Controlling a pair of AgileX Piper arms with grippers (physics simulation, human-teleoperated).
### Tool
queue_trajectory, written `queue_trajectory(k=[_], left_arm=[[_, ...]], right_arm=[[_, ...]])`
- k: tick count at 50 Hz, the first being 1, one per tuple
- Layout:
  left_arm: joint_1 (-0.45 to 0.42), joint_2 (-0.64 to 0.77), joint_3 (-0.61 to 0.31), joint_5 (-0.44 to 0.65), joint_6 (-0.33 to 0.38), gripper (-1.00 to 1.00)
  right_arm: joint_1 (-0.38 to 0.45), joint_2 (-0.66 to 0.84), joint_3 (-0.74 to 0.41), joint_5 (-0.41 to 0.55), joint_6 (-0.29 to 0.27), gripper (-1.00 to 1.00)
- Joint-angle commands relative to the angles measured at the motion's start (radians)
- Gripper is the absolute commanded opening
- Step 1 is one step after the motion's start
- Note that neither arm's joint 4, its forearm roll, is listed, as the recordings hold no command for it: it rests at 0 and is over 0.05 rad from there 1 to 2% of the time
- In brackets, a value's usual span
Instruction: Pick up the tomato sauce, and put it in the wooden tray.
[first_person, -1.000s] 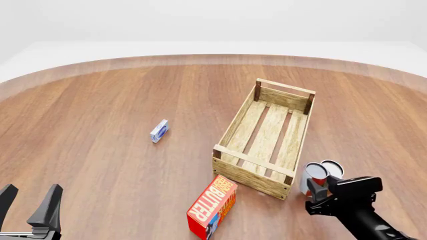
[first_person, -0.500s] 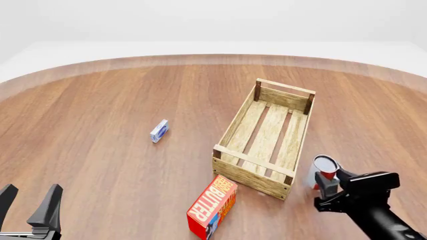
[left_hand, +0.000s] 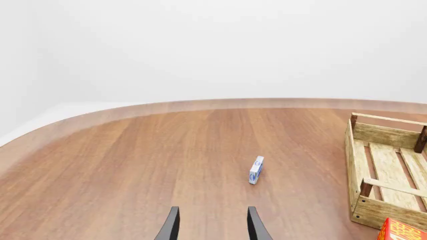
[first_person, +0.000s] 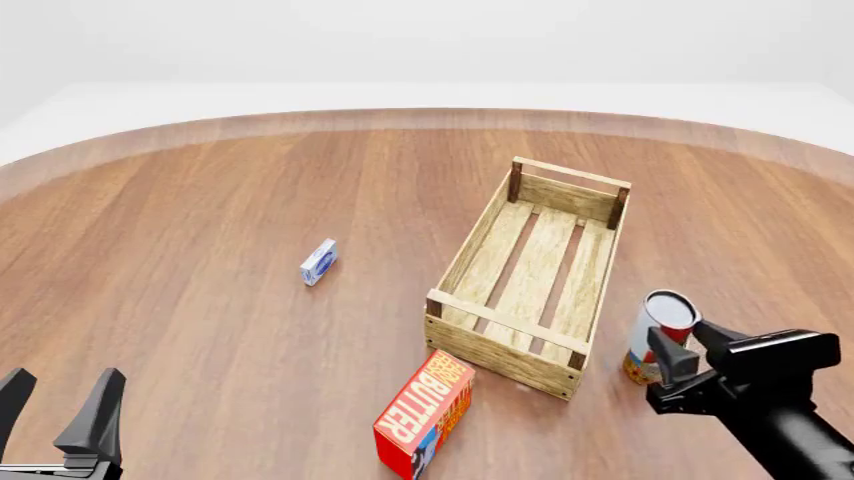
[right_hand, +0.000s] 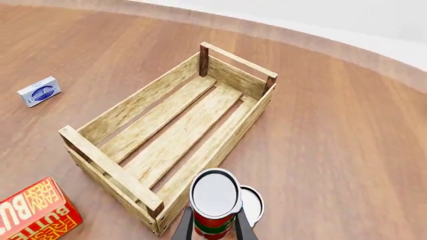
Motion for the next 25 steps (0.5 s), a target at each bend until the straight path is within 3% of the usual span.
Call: queue_trajectory(k=[1,25], left_arm=[[0.0,0.0,0.0,0.0,0.0,1.0],[0.0,0.0,0.0,0.0,0.0,1.0]], right_arm=[[-0.001,-0.07,-0.033,0.065,0.008,-1.0],[0.002,-0.077,-0.091,0.076,-0.007,-1.0]])
